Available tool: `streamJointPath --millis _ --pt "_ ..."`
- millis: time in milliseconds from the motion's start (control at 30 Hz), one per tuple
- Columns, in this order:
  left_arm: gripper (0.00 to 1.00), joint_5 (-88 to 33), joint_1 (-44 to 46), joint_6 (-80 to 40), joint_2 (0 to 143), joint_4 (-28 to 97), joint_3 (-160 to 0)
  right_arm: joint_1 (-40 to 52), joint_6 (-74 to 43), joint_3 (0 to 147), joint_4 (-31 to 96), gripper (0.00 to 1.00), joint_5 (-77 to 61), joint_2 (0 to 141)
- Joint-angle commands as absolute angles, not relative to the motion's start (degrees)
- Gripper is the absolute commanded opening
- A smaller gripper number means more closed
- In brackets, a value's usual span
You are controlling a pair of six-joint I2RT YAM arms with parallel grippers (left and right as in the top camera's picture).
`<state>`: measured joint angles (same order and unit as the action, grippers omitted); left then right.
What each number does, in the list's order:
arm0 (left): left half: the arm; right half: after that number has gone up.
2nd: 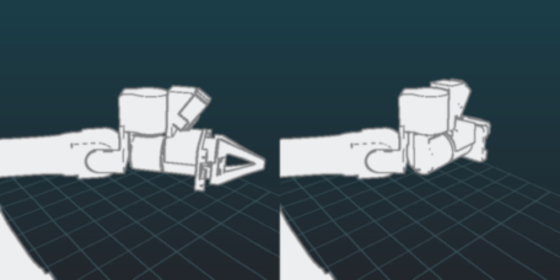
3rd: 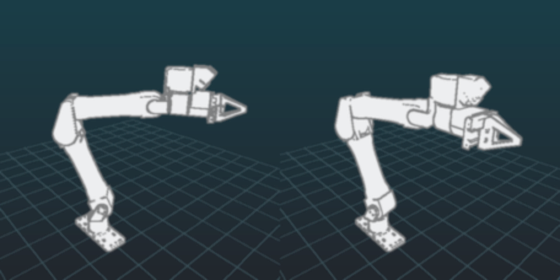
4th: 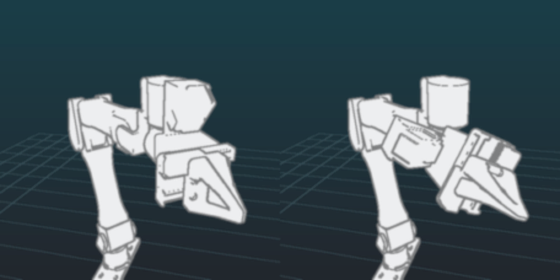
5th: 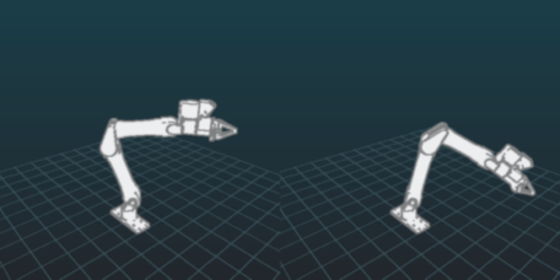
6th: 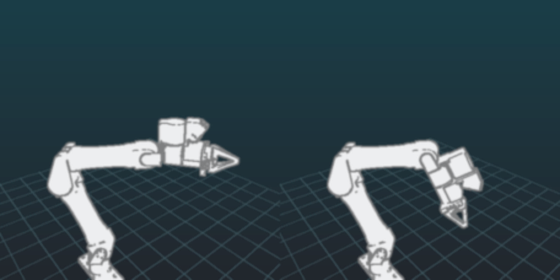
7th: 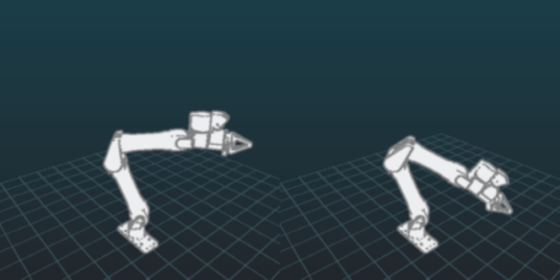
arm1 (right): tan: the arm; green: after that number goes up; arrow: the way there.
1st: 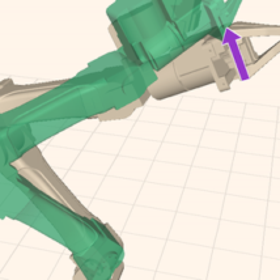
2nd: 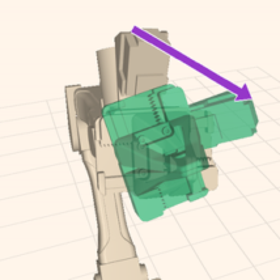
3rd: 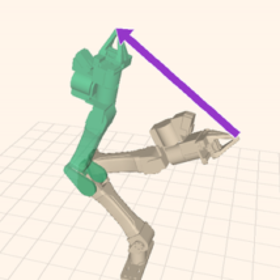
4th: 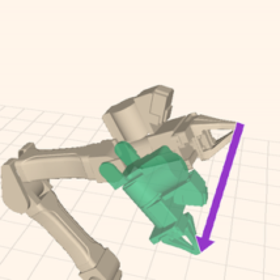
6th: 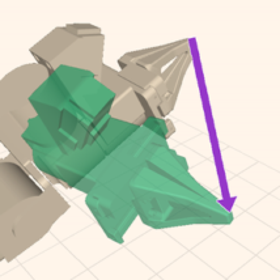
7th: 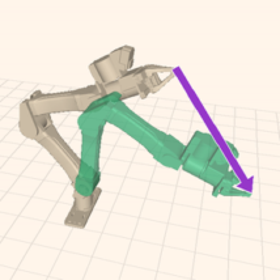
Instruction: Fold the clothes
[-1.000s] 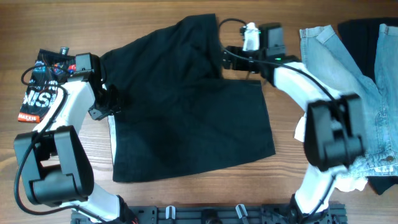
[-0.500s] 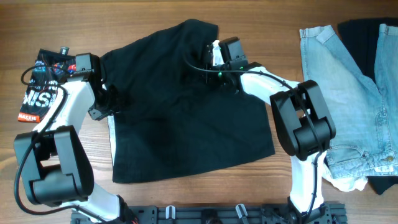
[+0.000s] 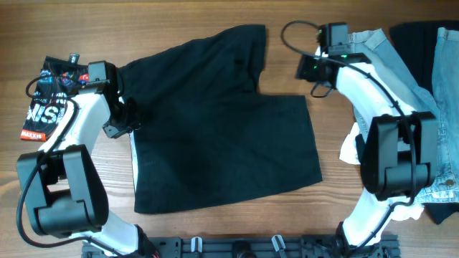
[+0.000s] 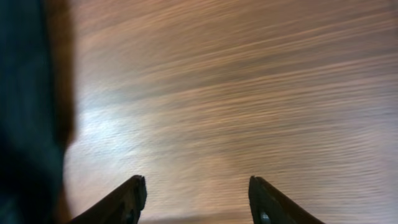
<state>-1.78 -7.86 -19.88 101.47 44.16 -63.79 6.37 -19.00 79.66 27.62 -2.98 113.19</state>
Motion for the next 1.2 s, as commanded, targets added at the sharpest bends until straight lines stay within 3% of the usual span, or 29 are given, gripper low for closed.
streamJointPath --millis 0,33,67,167,300,567,633,800,967,1000,1033,1067,1167 --pt "0.04 -0.16 -8.10 -20.43 102.02 44.25 -63.35 9.82 -15.05 79.81 24.64 0.36 -12.67 113.06" --pt "0.04 -0.19 -8.10 -20.43 102.02 44.29 -63.35 10.81 -14.83 79.81 23.55 0.20 -12.47 113.06" --pt "0.04 -0.19 -8.10 -20.43 102.02 44.38 -63.35 12.21 -12.82 79.81 21.80 0.13 -11.94 113.06" --pt "0.04 -0.19 -8.10 -20.40 102.02 44.45 -63.35 17.28 -8.67 79.81 14.85 0.04 -6.85 114.61" --pt "0.04 -0.19 -8.10 -20.40 102.02 44.45 -63.35 19.81 -9.91 79.81 5.93 0.07 -7.53 120.88" --pt "0.04 -0.19 -8.10 -20.40 102.02 44.51 -63.35 19.81 -13.47 79.81 1.54 0.07 -9.21 127.26" --pt "0.04 -0.19 -8.10 -20.43 102.02 44.64 -63.35 19.81 -13.50 79.81 3.27 0.07 -8.51 128.42" --pt "0.04 -0.19 -8.10 -20.40 102.02 44.77 -63.35 15.27 -13.30 80.07 11.60 0.06 8.73 128.38" --pt "0.04 -0.40 -8.10 -20.40 102.02 44.84 -63.35 8.62 -8.86 91.31 21.34 0.07 9.41 128.35" --pt "0.04 -0.43 -8.10 -20.43 102.02 44.84 -63.35 8.60 -7.57 94.48 24.34 0.10 9.41 128.35" --pt "0.04 -0.56 -8.10 -20.40 102.02 44.80 -63.35 8.80 -7.46 96.86 27.55 0.22 9.19 128.29" --pt "0.04 -0.54 -8.10 -20.40 102.02 44.69 -63.35 8.97 -7.53 97.86 30.00 0.27 8.32 127.94" --pt "0.04 -0.54 -8.10 -20.40 102.02 44.34 -63.35 9.04 -7.42 98.30 39.09 0.30 -5.52 125.08"
